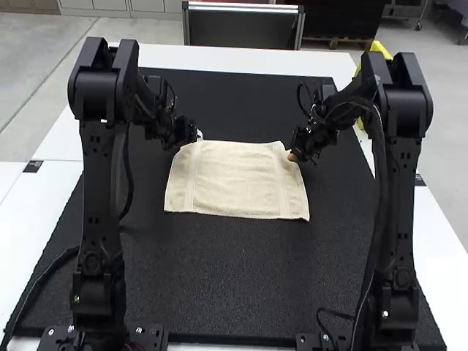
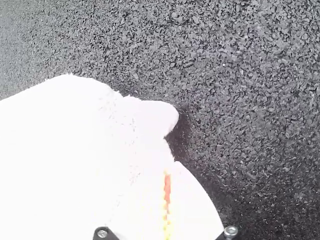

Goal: Fold the towel.

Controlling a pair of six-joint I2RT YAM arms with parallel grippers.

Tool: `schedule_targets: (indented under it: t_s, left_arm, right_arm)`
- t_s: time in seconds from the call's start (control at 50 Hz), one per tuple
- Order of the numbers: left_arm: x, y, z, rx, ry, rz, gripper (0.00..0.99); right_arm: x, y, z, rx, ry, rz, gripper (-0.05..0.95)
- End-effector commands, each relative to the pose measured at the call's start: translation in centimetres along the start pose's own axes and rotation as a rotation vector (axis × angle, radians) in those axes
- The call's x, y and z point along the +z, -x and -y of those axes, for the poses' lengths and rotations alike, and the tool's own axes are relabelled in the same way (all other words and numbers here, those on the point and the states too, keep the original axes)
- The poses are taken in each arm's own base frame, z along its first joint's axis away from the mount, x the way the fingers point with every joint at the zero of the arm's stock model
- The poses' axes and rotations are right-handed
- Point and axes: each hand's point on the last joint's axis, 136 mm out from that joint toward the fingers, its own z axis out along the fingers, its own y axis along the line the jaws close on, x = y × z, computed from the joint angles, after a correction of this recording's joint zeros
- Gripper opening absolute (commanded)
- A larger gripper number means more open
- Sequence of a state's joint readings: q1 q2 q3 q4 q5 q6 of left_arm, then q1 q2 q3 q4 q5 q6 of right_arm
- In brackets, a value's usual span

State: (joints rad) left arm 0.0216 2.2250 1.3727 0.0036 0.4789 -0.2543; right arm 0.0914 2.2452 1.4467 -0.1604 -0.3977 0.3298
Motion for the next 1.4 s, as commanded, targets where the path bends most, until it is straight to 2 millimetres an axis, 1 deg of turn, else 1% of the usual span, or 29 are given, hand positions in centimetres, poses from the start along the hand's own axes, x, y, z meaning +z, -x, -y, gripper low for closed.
schedule_targets:
  t_s: [0.0, 0.12, 0.22, 0.24, 0.34, 0.38, 0.48, 0.6, 0.76, 0.96, 1.16, 1.28, 1.38]
  left_arm:
    - [0.2, 0.3, 1.2, 0.021, -0.037, -0.003, 0.818]
    - [0.2, 0.2, 1.1, 0.017, -0.034, -0.005, 0.670]
    - [0.3, 0.3, 1.0, 0.015, -0.031, -0.005, 0.513]
    - [0.3, 0.2, 1.0, 0.014, -0.031, -0.006, 0.498]
    - [0.2, 0.4, 0.6, 0.011, -0.021, -0.001, 0.480]
    - [0.1, 0.3, 0.5, 0.010, -0.018, -0.002, 0.452]
    - [0.0, 0.5, -0.1, 0.009, 0.004, 0.006, 0.428]
    - [-0.1, 0.6, -0.9, 0.030, 0.047, 0.012, 0.428]
    - [-0.1, 0.8, -1.6, 0.044, 0.081, 0.020, 0.428]
    - [-0.1, 0.8, -1.9, 0.061, 0.103, 0.020, 0.407]
    - [-0.1, 0.8, -2.2, 0.069, 0.115, 0.020, 0.339]
    - [-0.2, 0.9, -2.4, 0.069, 0.121, 0.023, 0.318]
    - [-0.3, 0.9, -2.9, 0.074, 0.141, 0.024, 0.292]
  right_arm:
    - [-1.7, 0.4, -1.9, -0.011, 0.039, 0.017, -0.02]
    - [-1.7, 0.4, -1.9, -0.011, 0.039, 0.017, -0.02]
    - [-1.8, 0.4, -1.9, -0.011, 0.040, 0.018, -0.02]
    - [-1.7, 0.3, -1.8, -0.010, 0.039, 0.016, -0.02]
    - [-1.7, 0.3, -1.8, -0.009, 0.039, 0.016, -0.02]
    - [-1.7, 0.3, -1.9, -0.010, 0.039, 0.015, -0.02]
    - [-1.7, 0.3, -1.9, -0.010, 0.039, 0.015, -0.02]
    - [-1.7, 0.3, -1.9, -0.010, 0.041, 0.014, -0.02]
    - [-1.7, 0.2, -1.9, -0.009, 0.042, 0.013, -0.02]
    - [-1.7, 0.3, -2.0, -0.010, 0.044, 0.013, -0.02]
    - [-1.7, 0.2, -1.9, -0.009, 0.043, 0.012, -0.02]
    - [-1.7, 0.2, -1.8, -0.008, 0.042, 0.011, -0.02]
    - [-1.7, 0.2, -2.0, -0.009, 0.044, 0.011, -0.02]
